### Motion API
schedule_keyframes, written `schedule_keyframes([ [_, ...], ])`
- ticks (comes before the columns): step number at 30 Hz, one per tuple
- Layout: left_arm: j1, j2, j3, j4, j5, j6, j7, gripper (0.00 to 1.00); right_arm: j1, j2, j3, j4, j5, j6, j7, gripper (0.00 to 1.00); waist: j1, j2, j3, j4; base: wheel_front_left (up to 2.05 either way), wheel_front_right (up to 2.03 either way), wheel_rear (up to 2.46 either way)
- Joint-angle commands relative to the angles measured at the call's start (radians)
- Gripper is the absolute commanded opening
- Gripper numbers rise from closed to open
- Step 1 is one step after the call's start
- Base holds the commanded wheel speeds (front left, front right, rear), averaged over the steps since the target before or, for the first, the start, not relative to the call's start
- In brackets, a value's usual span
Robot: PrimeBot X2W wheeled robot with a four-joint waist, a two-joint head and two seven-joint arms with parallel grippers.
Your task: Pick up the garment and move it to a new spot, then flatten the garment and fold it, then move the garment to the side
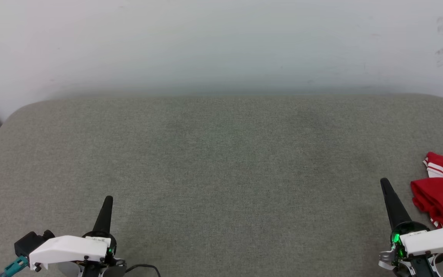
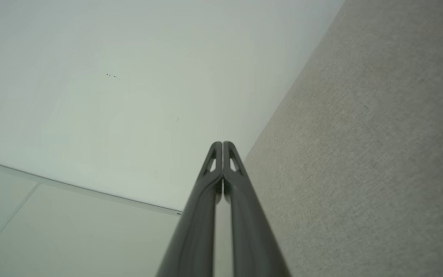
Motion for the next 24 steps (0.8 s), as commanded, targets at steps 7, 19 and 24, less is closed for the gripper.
schedule_keyframes([
  [7,-0.030,-0.008,0.018,0.000,-0.064,-0.020,0.020,0.00,-0.035,-0.005,-0.005,0.018,0.077,0.000,0.008,0.00,0.0000,0.0000,0.003,0.001,0.00,0.00,0.00],
  [19,-0.042,-0.023,0.037,0.007,-0.147,-0.035,0.046,0.00,-0.053,-0.003,-0.011,0.048,0.175,0.000,0.017,0.00,0.0000,0.0000,0.007,0.001,0.00,0.00,0.00],
  [24,-0.044,-0.028,0.044,0.010,-0.180,-0.040,0.056,0.00,-0.060,-0.002,-0.013,0.061,0.214,0.000,0.020,0.00,0.0000,0.0000,0.009,0.002,0.00,0.00,0.00],
])
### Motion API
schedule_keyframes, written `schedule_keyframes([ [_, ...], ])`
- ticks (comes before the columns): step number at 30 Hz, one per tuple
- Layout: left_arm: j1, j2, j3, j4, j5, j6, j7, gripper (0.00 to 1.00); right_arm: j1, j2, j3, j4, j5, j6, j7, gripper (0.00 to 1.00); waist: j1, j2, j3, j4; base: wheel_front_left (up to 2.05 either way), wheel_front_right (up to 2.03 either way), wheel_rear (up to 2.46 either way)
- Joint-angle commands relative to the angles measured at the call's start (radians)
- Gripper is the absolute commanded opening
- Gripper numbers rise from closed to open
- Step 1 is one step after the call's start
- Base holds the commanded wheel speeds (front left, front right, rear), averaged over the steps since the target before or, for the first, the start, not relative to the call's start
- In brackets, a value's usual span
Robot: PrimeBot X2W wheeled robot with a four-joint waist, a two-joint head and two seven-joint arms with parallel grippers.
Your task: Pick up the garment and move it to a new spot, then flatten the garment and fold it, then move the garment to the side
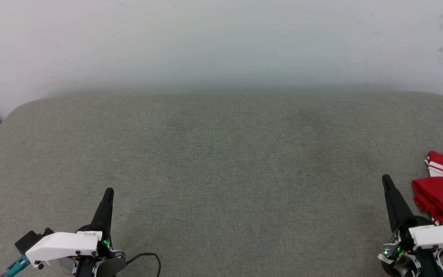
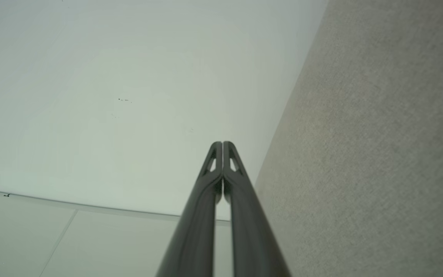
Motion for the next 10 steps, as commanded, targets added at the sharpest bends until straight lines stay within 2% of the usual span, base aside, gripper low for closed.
schedule_keyframes([
  [1,-0.015,-0.003,0.007,0.001,-0.018,-0.007,0.007,0.00,-0.021,-0.002,-0.002,0.005,0.024,0.000,0.003,0.00,0.0000,0.0000,0.001,0.000,0.00,0.00,0.00],
  [10,-0.023,-0.012,0.019,0.005,-0.073,-0.018,0.024,0.00,-0.033,0.000,-0.006,0.024,0.088,0.000,0.010,0.00,0.0000,0.0000,0.004,0.001,0.00,0.00,0.00],
])
